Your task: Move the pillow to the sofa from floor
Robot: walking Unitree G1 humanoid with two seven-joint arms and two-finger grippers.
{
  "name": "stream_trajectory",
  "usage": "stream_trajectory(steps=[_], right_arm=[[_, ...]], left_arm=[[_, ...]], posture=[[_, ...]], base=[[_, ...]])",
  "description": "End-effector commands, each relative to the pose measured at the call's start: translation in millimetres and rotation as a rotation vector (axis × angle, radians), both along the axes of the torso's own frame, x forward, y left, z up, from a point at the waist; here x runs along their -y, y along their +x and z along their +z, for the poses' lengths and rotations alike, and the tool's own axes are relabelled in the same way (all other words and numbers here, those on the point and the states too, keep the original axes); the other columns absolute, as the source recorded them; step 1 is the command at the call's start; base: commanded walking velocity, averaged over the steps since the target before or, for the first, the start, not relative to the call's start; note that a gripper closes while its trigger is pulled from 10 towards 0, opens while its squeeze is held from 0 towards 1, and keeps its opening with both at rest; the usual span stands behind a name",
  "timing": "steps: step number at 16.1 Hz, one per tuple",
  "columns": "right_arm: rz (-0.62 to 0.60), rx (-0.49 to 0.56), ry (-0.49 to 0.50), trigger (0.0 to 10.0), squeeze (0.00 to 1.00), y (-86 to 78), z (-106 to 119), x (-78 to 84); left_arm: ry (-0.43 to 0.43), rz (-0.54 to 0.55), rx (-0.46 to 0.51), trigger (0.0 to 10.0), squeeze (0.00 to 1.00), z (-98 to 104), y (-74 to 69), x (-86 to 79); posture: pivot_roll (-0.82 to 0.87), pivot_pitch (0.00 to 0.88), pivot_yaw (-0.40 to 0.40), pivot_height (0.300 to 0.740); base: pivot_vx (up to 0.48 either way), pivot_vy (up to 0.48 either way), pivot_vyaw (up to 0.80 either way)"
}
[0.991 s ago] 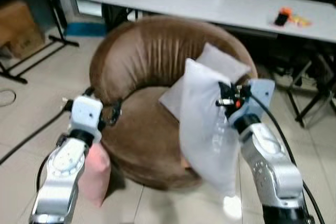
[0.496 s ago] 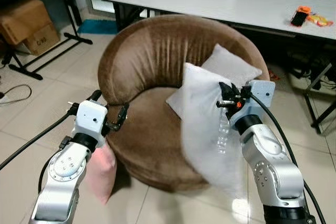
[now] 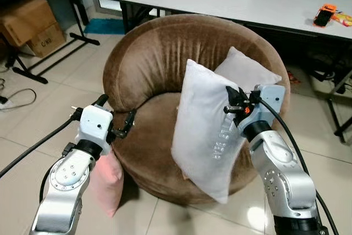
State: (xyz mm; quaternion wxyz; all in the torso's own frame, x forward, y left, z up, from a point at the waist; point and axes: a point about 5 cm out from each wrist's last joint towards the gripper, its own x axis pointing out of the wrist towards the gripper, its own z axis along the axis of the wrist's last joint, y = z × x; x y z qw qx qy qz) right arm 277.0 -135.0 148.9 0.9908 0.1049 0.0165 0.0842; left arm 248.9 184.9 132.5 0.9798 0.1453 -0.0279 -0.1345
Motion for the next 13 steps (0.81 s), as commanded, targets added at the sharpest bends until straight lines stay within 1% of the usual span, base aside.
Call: stream_trajectory(steps=[1, 4, 6, 10, 11, 12, 13], right_arm=[[0.004, 0.059, 0.020, 10.0, 0.00, -1.3, 13.0, -1.0], [0.007, 0.047, 0.026, 10.0, 0.00, -1.7, 10.4, -2.5], [0.010, 0.047, 0.024, 10.0, 0.00, -2.4, 9.6, -3.3], [0.034, 0.046, 0.016, 10.0, 0.00, -2.7, 8.6, -5.8], [0.055, 0.050, 0.015, 10.0, 0.00, -2.8, 9.4, -8.6], [0.074, 0.053, 0.020, 10.0, 0.00, -3.0, 10.3, -10.7], [0.117, 0.056, 0.033, 10.0, 0.00, -3.3, 12.1, -15.0]], left_arm=[[0.006, -0.012, -0.013, 10.0, 0.00, -0.6, -1.9, 0.4], [0.011, -0.050, -0.035, 10.0, 0.00, -3.5, -2.8, 4.0], [0.012, -0.075, -0.047, 10.0, 0.00, -5.1, -3.7, 6.3], [0.015, -0.089, -0.052, 10.0, 0.00, -5.1, -3.9, 7.0], [0.014, -0.102, -0.057, 10.0, 0.00, -5.3, -4.6, 7.7], [0.004, -0.116, -0.060, 10.0, 0.00, -5.8, -6.2, 8.5], [0.003, -0.138, -0.086, 10.0, 0.00, -8.5, -9.5, 9.2]], posture=[[0.09, 0.000, -0.003, 0.740], [0.09, 0.000, 0.004, 0.740], [0.08, 0.000, 0.009, 0.740], [0.08, 0.000, 0.011, 0.740], [0.08, 0.000, 0.011, 0.740], [0.09, 0.000, 0.009, 0.740], [0.09, 0.000, 0.007, 0.740]], base=[[0.356, 0.000, 0.00], [0.352, 0.000, 0.00], [0.345, 0.000, -0.54], [0.335, 0.000, 0.00], [0.304, 0.000, 0.00], [0.000, 0.000, 0.00], [0.000, 0.000, 0.00]])
